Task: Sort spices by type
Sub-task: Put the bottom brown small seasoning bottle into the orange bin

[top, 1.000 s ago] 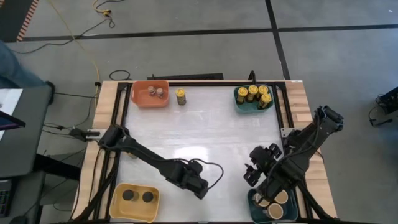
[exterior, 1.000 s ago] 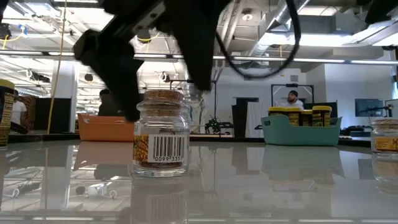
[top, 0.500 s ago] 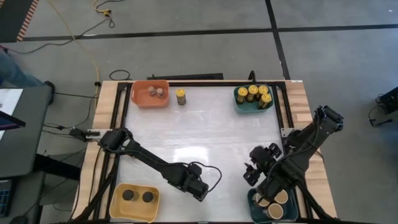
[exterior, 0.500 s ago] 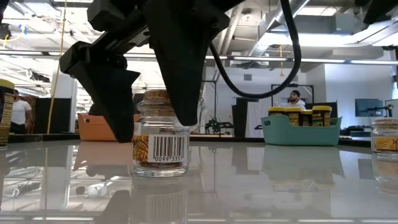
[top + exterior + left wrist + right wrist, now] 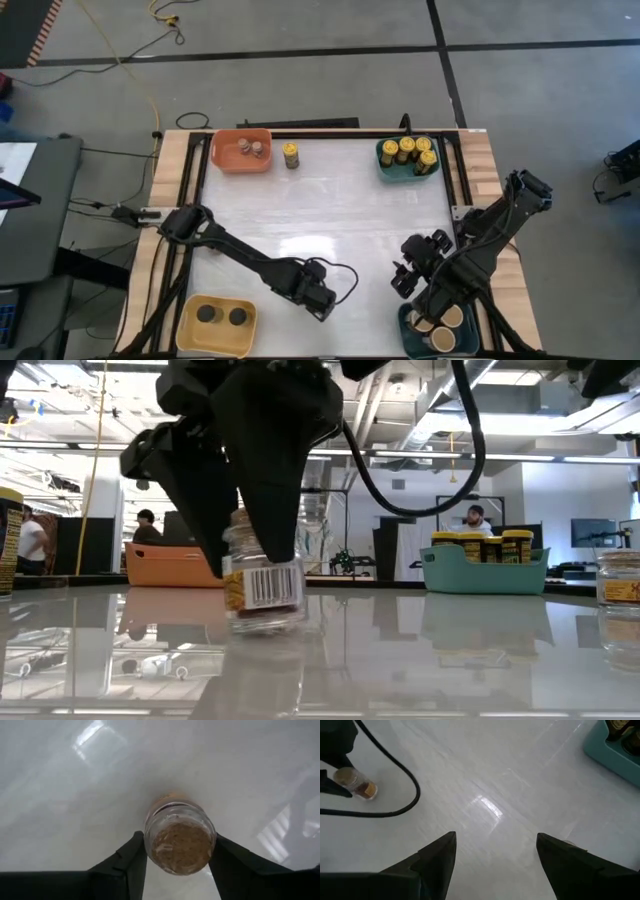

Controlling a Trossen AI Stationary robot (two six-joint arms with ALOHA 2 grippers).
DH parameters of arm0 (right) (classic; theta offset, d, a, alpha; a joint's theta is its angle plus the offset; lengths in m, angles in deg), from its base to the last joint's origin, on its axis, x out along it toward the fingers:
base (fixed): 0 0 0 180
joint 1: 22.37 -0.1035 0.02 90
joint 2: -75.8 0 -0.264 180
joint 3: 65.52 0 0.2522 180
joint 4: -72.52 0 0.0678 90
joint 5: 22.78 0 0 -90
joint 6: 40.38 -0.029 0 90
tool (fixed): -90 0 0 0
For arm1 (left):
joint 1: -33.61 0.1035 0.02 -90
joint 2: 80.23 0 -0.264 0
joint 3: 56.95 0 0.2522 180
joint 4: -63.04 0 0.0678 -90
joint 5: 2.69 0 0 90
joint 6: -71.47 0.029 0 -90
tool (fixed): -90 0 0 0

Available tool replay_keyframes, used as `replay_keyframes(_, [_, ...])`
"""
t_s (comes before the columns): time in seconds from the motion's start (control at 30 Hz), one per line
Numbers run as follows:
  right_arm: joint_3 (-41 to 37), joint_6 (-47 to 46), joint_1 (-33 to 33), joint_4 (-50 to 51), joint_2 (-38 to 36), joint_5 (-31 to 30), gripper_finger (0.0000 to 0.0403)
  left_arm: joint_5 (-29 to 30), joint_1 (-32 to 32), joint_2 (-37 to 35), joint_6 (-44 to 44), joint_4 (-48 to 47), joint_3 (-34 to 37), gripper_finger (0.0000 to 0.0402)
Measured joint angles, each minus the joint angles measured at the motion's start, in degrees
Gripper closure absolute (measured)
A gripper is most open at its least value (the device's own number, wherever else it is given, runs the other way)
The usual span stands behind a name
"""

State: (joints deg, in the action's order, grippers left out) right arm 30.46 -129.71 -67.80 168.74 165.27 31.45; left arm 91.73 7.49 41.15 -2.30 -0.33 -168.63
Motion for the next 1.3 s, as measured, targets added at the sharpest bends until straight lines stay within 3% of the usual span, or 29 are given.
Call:
replay_keyframes(0.23, [0.0,-0.11,0.22,-0.26,0.0,-0.18,0.0101,0.23,4.33,-6.6,9.92,-13.29,0.07,0.0228])
replay_keyframes(0.33, [0.0,-0.19,0.57,-0.5,-0.02,-0.2,0.0101,3.73,8.11,-11.41,15.91,-20.82,0.08,0.0228])
replay_keyframes(0.53, [0.0,-0.21,2.94,-2.09,0.0,-0.37,0.0101,16.36,20.71,-22.29,28.78,-35.87,2.58,0.0229])
replay_keyframes(0.7, [0.0,-0.21,7.0,-3.01,0.0,-0.39,0.0101,16.96,36.77,-35.28,40.18,-28.46,16.3,0.023])
replay_keyframes(0.93, [0.0,-0.19,13.9,-4.13,0.0,-0.39,0.0101,4.82,65.17,-48.49,53.68,-12.19,33.02,0.023])
replay_keyframes(1.1, [0.0,-0.17,18.56,-4.2,0.0,-0.37,0.0101,-0.25,78.58,-45.86,64.11,-7.28,34.91,0.023])
replay_keyframes(1.3, [0.0,-0.15,22.88,-5.3,0.0,-0.37,0.0101,-2.93,85.16,-36.6,70.2,-5.04,34.91,0.023])
